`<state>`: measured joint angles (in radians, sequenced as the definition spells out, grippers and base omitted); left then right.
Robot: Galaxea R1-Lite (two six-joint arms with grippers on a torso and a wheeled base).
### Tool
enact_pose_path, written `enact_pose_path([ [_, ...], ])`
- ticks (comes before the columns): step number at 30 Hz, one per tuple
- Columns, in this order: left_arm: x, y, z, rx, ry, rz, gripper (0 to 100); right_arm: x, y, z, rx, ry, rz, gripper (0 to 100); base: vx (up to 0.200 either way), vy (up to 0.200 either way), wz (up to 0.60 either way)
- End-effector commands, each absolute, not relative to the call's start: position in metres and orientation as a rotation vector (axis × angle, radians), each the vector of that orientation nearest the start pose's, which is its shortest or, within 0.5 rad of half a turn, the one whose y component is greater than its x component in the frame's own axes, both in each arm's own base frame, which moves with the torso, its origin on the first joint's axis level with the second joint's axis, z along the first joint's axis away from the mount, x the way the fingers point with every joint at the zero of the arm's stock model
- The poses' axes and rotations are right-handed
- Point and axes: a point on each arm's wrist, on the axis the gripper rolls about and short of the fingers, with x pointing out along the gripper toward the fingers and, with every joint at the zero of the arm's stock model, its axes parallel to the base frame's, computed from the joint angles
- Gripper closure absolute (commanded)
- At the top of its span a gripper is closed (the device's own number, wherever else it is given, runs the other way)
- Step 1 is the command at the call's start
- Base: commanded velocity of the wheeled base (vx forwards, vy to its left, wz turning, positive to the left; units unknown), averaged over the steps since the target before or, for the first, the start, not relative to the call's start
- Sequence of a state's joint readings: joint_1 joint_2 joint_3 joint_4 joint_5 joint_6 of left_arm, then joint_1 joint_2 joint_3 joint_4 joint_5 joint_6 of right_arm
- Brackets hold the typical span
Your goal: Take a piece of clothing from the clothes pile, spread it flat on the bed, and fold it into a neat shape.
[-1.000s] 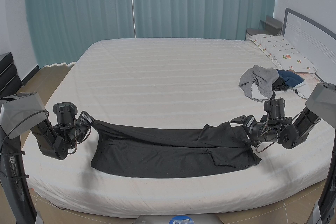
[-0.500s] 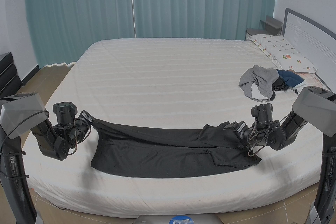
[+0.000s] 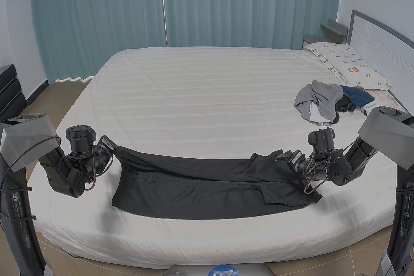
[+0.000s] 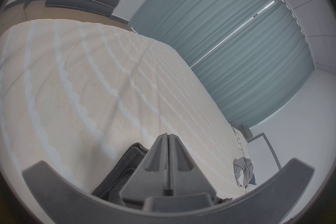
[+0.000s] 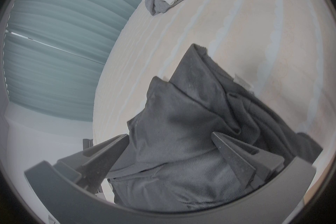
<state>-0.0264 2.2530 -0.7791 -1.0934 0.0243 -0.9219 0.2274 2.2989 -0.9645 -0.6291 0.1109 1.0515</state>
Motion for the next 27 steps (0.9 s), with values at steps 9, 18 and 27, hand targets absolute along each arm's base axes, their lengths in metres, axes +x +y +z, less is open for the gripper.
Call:
enact_pose_path([
  [9,0.3771,-0.0087,0.0270,-0.901,0.354,0.176,100,0.3756,0.0983,0.0002,0.928,0.818,-0.097,0,0.000,0.000,0.00],
  [18,0.3774,-0.0087,0.0272,-0.901,0.353,0.175,100,0.3764,0.1015,-0.0017,0.912,0.810,-0.117,0,0.000,0.000,0.00],
  [27,0.3774,-0.0087,0.0272,-0.901,0.353,0.175,100,0.3774,0.1006,-0.0052,0.914,0.814,-0.123,0,0.000,0.000,0.00],
])
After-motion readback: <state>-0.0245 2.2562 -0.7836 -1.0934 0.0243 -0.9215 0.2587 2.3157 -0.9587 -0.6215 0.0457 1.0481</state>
